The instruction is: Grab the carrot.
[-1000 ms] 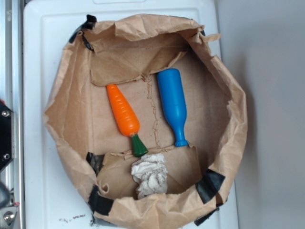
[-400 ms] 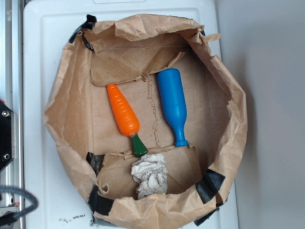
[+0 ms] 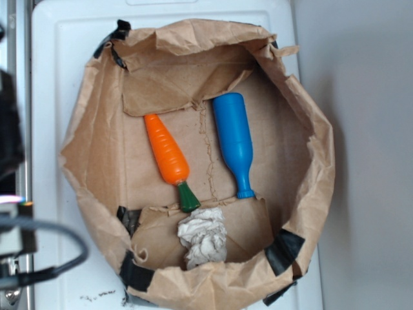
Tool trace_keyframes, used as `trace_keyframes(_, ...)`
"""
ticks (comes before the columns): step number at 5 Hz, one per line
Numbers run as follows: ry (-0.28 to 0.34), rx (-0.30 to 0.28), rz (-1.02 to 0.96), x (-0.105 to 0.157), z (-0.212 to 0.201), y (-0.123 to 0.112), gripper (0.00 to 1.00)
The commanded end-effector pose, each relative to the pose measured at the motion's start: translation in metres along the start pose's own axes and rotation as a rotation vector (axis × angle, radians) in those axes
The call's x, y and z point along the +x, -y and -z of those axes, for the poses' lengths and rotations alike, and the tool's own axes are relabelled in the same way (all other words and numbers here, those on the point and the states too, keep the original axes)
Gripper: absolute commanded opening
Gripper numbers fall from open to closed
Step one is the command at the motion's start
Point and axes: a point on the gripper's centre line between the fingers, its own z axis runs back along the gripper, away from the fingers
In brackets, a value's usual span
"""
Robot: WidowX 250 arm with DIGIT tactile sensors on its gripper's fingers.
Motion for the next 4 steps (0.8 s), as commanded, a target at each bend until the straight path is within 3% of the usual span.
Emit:
trace_keyframes(1, -0.011, 0.007, 0.110, 0.044, 0.013, -0.005, 1.00)
trace_keyframes(2, -0.043, 0.034, 0.126, 0.063, 0.018, 0.006, 1.00)
trace_keyframes(4, -0.043, 0.034, 0.126, 0.063, 0.018, 0.006, 1.00)
